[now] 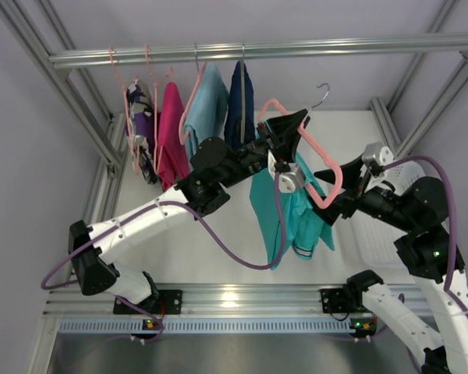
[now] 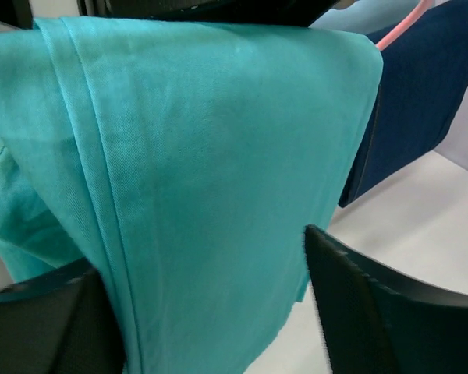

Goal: Remove the trousers from the hanger

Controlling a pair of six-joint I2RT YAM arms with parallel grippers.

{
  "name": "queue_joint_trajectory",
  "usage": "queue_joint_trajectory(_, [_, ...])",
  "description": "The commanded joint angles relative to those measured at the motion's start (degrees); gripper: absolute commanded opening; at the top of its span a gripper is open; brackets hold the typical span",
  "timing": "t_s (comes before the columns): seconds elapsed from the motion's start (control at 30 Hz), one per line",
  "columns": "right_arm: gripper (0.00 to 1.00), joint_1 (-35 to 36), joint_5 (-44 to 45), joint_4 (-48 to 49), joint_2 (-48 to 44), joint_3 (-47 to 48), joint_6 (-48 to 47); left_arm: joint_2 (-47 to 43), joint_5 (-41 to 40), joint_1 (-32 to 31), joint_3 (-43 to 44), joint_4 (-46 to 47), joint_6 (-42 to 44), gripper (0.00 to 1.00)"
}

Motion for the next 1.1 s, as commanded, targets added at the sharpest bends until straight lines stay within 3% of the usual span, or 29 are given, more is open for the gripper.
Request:
queue_joint_trajectory(0.0, [0.69, 0.78, 1.19, 5.39, 1.80, 0.38, 0.14, -2.88, 1.02, -0.72, 2.09, 6.85, -2.15, 0.00])
queue_joint_trajectory(0.1, [0.28, 0.61, 2.53, 4.51, 2.85, 1.87, -1.09, -3.58, 0.93, -1.07, 1.39, 6.68, -2.59, 0.00])
queue_joint_trajectory(0.13, [0.08, 0.61, 4.18, 4.16, 2.86, 2.65, -1.09, -3.93, 0.84, -1.15, 0.78, 6.50, -2.85, 0.00])
queue_joint_trajectory(0.17, [0.00, 0.61, 5.50, 3.72, 2.77, 3.10, -1.00, -4.20, 0.67, -1.16, 0.34, 6.50, -3.37, 0.00])
queue_joint_trajectory(0.53, [0.00, 0.61, 25.89, 1.61, -1.71, 14.15, -6.01, -13.07, -1.44, -1.16, -13.54, 5.71, -2.59, 0.00])
queue_joint_trajectory(1.07, [0.00, 1.57, 35.66, 2.04, 0.48, 28.50, -14.18, -16.59, 4.70, -1.68, -24.53, 9.84, 3.81, 0.00])
